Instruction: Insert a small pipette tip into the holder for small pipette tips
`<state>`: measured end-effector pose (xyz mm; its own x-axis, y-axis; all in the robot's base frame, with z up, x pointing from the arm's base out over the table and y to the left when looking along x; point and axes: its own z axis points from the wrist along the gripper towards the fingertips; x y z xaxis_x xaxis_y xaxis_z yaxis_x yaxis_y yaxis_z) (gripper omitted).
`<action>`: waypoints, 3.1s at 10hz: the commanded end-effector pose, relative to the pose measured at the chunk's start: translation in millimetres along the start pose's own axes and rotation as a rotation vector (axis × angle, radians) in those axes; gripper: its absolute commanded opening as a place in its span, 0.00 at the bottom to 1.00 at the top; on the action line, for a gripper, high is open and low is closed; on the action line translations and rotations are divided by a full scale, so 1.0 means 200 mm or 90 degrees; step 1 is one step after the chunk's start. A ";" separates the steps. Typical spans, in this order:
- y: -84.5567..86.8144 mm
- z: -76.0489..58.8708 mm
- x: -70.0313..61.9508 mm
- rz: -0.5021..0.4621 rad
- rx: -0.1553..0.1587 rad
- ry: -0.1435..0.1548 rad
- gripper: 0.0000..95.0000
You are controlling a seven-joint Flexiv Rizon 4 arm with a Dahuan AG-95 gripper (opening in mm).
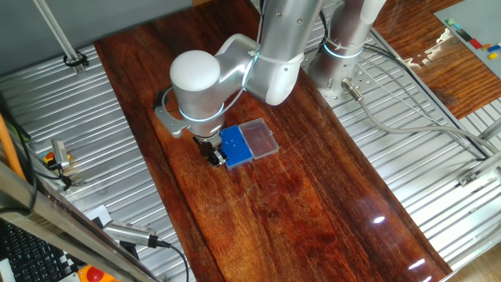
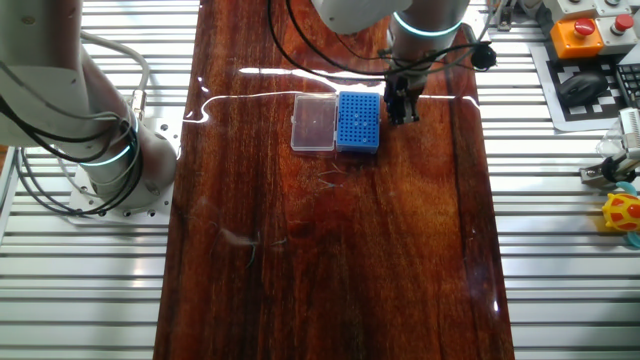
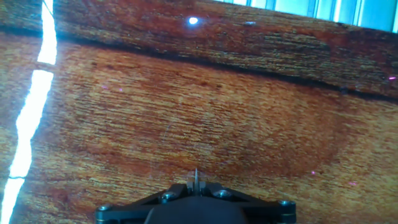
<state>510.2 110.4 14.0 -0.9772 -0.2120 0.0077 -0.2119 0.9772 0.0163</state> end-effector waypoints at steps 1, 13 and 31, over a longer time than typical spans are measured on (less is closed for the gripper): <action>-0.04 -0.07 -0.02 -0.031 -0.004 0.018 0.00; -0.22 -0.25 0.13 -0.194 -0.003 0.113 0.00; -0.21 -0.40 0.34 -0.184 0.022 0.156 0.00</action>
<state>454.2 53.3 94.8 -0.8465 -0.4710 0.2480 -0.4821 0.8759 0.0182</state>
